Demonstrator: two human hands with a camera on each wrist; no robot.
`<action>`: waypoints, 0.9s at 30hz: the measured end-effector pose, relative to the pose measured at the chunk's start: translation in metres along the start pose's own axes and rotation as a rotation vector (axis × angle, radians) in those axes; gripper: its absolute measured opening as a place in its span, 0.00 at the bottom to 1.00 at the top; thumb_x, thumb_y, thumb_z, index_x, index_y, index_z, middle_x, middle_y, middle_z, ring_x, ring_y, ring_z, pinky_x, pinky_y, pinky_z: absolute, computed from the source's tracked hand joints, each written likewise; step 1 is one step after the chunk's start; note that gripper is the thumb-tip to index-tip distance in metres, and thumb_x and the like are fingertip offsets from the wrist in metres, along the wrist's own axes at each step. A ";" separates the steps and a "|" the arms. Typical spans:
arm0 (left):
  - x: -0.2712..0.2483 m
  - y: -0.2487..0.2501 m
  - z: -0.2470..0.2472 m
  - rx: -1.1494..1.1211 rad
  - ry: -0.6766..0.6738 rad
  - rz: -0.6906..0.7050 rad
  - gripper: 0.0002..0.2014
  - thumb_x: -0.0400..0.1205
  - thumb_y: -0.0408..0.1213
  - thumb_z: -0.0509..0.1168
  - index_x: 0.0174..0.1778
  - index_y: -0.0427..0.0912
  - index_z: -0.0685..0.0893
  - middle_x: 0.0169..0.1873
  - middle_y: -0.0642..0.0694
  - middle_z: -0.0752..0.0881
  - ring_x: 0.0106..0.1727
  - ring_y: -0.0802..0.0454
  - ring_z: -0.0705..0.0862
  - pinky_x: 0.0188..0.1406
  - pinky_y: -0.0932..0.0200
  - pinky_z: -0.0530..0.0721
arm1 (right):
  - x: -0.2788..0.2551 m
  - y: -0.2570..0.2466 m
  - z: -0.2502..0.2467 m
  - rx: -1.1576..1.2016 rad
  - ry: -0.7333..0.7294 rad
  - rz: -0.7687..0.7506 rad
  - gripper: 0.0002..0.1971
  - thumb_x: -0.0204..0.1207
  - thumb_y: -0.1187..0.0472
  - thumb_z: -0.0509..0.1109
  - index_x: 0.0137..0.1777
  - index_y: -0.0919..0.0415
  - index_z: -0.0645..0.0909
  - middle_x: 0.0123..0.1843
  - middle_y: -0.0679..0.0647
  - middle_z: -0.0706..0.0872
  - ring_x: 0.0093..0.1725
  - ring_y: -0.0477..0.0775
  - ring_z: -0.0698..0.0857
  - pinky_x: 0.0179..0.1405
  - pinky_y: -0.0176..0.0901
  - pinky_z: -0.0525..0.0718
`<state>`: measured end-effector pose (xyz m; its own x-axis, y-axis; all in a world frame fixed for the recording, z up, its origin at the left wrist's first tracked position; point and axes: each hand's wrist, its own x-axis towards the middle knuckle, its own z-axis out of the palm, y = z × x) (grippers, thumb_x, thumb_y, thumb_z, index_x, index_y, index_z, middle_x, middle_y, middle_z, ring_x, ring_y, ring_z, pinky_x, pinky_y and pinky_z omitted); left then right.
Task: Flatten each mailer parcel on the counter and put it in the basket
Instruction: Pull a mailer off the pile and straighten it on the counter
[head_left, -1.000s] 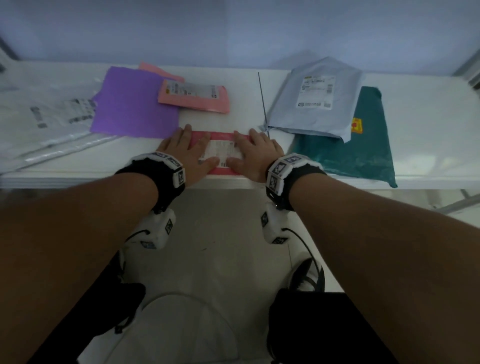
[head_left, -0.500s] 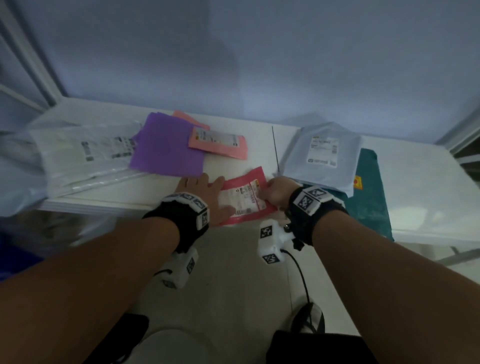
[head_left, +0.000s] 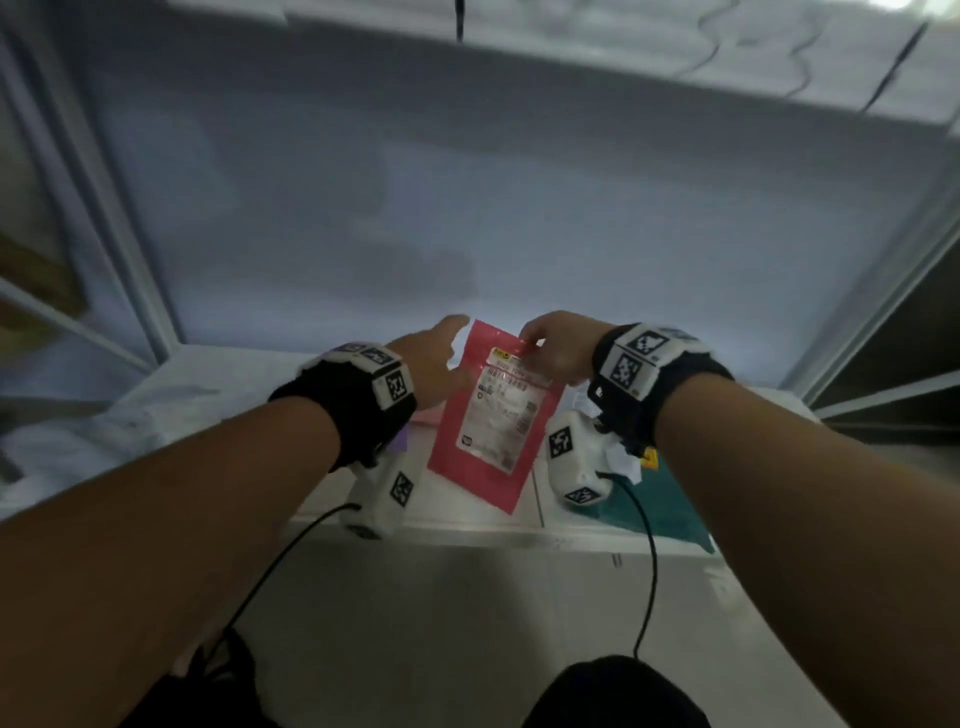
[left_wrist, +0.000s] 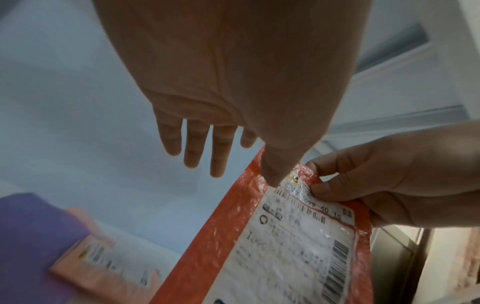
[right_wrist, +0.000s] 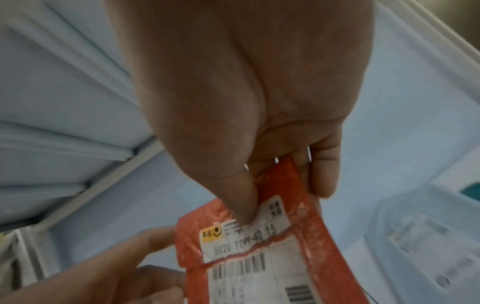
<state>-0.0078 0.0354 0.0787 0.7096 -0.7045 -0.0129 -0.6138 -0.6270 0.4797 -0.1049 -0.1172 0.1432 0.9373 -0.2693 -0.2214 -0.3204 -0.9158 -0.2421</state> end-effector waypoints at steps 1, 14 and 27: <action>-0.005 0.007 -0.009 0.026 0.001 0.017 0.29 0.83 0.53 0.62 0.79 0.52 0.63 0.70 0.45 0.79 0.64 0.44 0.82 0.63 0.51 0.79 | -0.008 -0.005 -0.010 -0.031 -0.010 -0.012 0.12 0.84 0.61 0.64 0.63 0.61 0.85 0.48 0.53 0.85 0.32 0.44 0.79 0.21 0.28 0.75; -0.035 -0.004 -0.012 -0.018 0.057 0.073 0.09 0.84 0.41 0.63 0.44 0.42 0.85 0.36 0.50 0.84 0.37 0.49 0.83 0.40 0.59 0.78 | -0.008 0.000 0.038 0.132 0.122 -0.112 0.04 0.79 0.59 0.70 0.43 0.55 0.82 0.47 0.50 0.87 0.46 0.51 0.85 0.44 0.41 0.82; -0.004 -0.071 0.056 -0.101 -0.003 -0.049 0.09 0.85 0.40 0.63 0.40 0.42 0.83 0.25 0.47 0.88 0.24 0.57 0.86 0.31 0.65 0.79 | 0.048 0.045 0.151 0.383 0.379 -0.134 0.09 0.84 0.61 0.63 0.43 0.62 0.79 0.38 0.50 0.81 0.38 0.50 0.78 0.32 0.36 0.70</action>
<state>0.0136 0.0633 -0.0044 0.7368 -0.6748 -0.0416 -0.5399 -0.6244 0.5645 -0.0955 -0.1264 -0.0210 0.9347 -0.3105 0.1731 -0.1555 -0.7949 -0.5864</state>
